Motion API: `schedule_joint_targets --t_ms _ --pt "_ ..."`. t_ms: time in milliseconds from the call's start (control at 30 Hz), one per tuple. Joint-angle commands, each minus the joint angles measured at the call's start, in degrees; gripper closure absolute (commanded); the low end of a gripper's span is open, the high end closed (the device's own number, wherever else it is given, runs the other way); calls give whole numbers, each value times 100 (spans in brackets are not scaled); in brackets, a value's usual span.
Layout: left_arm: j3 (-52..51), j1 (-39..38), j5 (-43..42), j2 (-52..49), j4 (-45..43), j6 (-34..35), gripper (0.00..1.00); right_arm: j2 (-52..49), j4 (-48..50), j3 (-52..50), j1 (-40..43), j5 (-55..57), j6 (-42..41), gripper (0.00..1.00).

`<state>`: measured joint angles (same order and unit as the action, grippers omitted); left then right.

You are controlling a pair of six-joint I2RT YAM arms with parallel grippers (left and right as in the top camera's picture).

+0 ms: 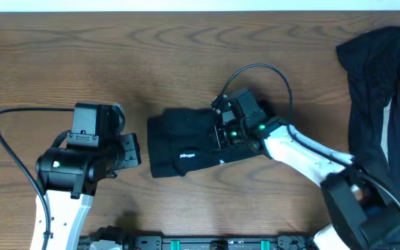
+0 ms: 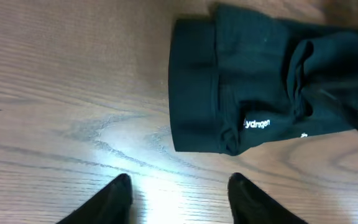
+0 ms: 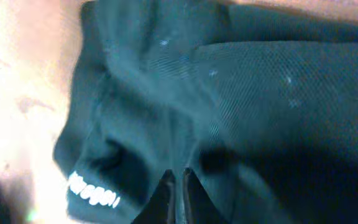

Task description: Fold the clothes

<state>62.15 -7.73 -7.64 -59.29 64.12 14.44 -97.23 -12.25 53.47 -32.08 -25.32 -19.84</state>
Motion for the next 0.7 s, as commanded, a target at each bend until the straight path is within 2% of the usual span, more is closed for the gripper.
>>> schedule_joint_targets --t_ms 0,33,100,133,233,333,500,667 --pt "22 2 -55 -68 -13 348 41 887 -249 83 295 -356 452 85" --pt "-35 4 -87 -116 -37 378 38 1134 -402 83 409 -321 498 74" --pt "-177 2 -168 -249 -133 439 34 1587 -697 85 680 -221 533 44" --pt "-267 2 -330 -348 -234 437 32 1810 -859 85 852 -140 533 36" --pt "-501 2 -1056 -715 -691 439 31 2319 -1272 85 1403 -50 533 26" --pt "-776 2 -1626 -1222 -1331 531 29 2581 -1652 85 1978 -42 535 21" --pt "-938 2 -1635 -2269 -1794 693 29 2608 -2240 85 2741 -63 538 21" --pt "-940 4 -1637 -3294 -2100 739 29 2608 -2505 83 2981 -63 833 22"
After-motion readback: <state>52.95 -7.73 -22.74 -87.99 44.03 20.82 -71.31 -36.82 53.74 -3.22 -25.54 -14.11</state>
